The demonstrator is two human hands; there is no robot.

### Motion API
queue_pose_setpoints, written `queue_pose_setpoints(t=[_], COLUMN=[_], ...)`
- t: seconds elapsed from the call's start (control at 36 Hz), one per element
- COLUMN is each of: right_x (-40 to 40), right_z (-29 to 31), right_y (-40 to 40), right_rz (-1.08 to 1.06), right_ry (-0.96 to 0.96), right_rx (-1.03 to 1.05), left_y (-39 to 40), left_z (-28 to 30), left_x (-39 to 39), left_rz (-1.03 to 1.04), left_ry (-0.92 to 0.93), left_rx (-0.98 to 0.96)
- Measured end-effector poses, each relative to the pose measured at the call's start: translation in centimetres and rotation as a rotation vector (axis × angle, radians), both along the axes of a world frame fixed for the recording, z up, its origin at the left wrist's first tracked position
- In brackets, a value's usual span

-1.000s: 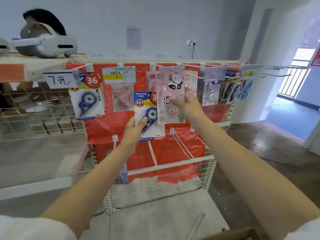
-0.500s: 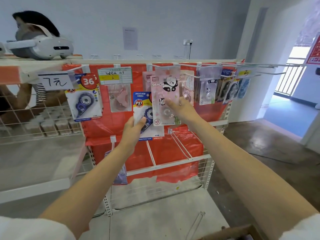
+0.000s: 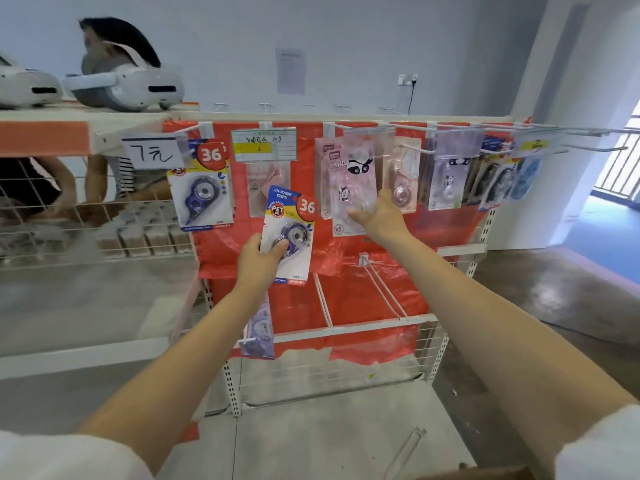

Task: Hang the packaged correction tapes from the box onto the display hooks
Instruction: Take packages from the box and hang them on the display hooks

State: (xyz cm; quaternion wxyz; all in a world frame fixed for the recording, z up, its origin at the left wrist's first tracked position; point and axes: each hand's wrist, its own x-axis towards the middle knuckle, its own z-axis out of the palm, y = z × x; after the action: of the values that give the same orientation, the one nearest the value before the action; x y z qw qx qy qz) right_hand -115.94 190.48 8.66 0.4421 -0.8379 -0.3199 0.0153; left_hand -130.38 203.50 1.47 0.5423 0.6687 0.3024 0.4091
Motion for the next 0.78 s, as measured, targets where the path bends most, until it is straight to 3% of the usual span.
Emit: queue_pose_setpoints(t=[0.17,0.42,0.61,0.78], right_x=[1.0,1.8,1.9,2.1], right_z=[0.2,-0.9,-2.2,-3.0], right_y=[2.7,4.8,4.7,4.7], right_rz=[0.004,-0.014,0.018,-0.019], right_ry=[0.076,0.125,0.048,-0.136], right_rx=[0.104,0.013,-0.113,-0.227], left_y=[1.1,2.1,2.3,2.5], left_z=[0.0,0.3,0.0,-0.3], left_x=[-2.0,-3.6,-3.6,-3.2], left_rz=[0.051,0.115,0.128,0.090], left_ry=[-0.004,-0.001,0.036,0.040], left_rx=[-0.053,-0.036,-0.025,-0.061])
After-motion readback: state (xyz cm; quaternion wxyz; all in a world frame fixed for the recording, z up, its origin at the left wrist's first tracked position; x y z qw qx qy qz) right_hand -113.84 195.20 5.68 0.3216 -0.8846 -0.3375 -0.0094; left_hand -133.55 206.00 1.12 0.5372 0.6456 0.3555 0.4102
